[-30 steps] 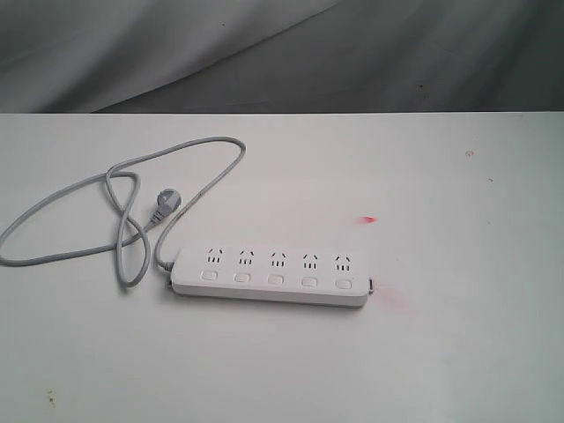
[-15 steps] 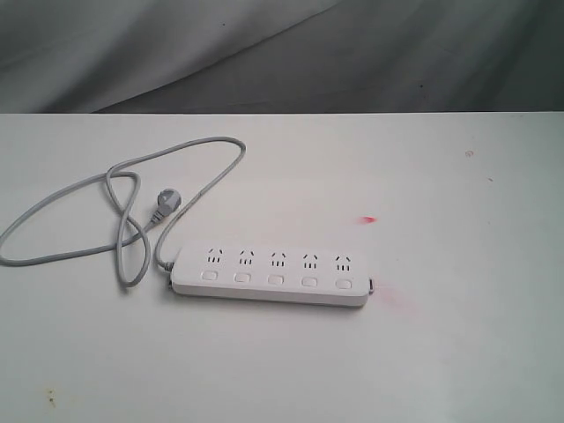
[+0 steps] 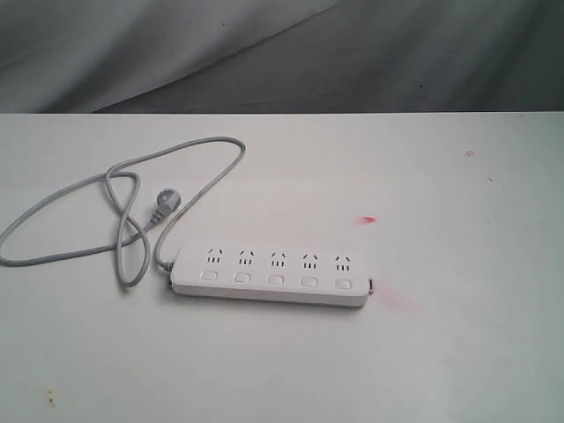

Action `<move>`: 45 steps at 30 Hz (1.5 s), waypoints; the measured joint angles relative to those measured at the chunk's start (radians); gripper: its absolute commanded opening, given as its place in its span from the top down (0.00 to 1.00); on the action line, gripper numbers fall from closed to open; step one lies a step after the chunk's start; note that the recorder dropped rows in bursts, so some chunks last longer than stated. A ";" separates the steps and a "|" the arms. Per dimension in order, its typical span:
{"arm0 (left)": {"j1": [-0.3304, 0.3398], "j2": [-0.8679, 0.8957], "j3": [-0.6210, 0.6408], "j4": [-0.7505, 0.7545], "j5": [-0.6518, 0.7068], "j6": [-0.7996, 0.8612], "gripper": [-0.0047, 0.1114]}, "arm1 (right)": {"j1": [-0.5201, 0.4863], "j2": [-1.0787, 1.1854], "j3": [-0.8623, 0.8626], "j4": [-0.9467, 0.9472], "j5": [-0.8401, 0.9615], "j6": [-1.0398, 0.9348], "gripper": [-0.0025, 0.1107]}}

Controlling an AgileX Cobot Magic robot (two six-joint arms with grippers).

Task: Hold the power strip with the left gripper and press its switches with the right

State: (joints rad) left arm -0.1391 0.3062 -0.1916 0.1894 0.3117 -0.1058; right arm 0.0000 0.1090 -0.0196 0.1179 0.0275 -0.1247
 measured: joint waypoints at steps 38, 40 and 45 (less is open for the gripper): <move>0.000 -0.233 0.187 0.000 -0.014 -0.043 0.96 | 0.000 0.000 0.000 0.000 0.000 0.000 0.98; 0.000 -0.233 0.187 0.000 -0.014 -0.043 0.96 | 0.000 0.000 0.000 0.000 0.000 0.000 0.98; 0.000 -0.233 0.187 0.000 -0.014 -0.043 0.96 | 0.000 0.000 0.000 0.000 0.000 0.000 0.98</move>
State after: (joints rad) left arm -0.1391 0.0735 -0.0050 0.1894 0.2979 -0.1493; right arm 0.0000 0.1090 -0.0196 0.1179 0.0275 -0.1247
